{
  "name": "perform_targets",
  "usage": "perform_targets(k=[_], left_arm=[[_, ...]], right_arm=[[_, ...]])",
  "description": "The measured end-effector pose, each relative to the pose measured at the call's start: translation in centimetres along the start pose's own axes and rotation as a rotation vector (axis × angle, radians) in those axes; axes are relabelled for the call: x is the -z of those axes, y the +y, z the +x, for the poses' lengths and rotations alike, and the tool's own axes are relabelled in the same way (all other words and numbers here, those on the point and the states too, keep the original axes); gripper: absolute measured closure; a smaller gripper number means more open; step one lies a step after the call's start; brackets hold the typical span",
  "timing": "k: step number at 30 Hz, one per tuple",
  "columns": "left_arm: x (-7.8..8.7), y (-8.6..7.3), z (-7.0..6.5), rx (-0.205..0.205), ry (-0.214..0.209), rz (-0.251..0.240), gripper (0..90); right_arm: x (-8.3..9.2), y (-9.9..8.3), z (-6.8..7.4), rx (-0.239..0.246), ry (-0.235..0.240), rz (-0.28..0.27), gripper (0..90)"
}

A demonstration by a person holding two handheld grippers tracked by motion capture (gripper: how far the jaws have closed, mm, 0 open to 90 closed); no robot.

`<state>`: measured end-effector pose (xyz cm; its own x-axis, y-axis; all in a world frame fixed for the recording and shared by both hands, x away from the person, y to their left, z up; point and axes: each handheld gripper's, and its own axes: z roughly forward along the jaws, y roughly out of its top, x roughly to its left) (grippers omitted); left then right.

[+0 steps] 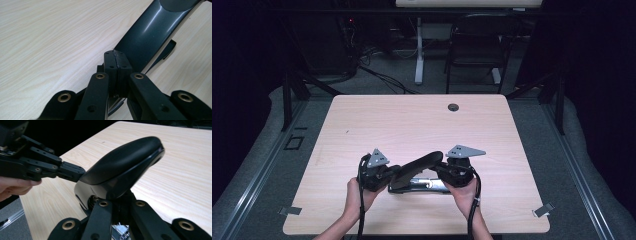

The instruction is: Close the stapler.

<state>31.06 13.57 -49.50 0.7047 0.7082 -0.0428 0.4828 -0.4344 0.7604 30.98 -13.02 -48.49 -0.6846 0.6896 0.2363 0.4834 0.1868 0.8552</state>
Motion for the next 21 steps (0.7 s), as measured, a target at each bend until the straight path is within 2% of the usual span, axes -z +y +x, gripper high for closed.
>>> perform_targets(k=[8, 14, 21], left_arm=[[-0.2, -0.1, 0.1, -0.002, -0.022, 0.025, 89.0], [-0.2, -0.2, 0.4, 0.000, -0.017, 0.031, 87.1], [0.6, -0.4, 1.6, 0.044, 0.004, 0.024, 78.9]], right_arm=[[0.2, -1.1, -0.5, -0.024, -0.031, 0.002, 90.0], [0.4, -1.9, -1.1, -0.034, -0.052, 0.031, 90.0], [0.3, -3.5, -2.0, -0.070, -0.076, 0.033, 90.0]])
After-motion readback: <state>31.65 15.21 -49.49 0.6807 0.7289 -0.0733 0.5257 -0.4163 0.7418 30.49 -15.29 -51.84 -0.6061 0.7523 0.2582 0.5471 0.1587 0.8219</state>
